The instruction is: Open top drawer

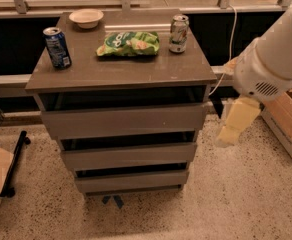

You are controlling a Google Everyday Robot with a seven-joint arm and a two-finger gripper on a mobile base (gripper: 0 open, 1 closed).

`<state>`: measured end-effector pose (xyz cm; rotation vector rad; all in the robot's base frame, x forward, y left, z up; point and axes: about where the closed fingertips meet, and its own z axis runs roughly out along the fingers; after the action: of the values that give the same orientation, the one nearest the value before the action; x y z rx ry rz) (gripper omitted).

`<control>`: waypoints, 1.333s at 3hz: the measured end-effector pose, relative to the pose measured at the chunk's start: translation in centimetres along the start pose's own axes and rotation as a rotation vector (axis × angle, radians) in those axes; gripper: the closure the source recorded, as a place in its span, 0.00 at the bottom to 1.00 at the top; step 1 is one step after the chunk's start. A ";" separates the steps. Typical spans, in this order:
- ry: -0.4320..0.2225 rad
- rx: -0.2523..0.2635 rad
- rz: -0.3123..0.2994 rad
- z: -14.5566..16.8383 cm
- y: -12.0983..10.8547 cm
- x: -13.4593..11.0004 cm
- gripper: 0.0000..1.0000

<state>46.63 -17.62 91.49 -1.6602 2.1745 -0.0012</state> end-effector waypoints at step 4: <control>-0.141 -0.020 0.016 10.5 -0.6 -3.4 0.00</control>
Offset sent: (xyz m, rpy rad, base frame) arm 0.0126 0.0154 -0.0325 0.0334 0.0040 -0.0046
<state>51.24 -12.17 83.08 -1.6026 2.0888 0.1386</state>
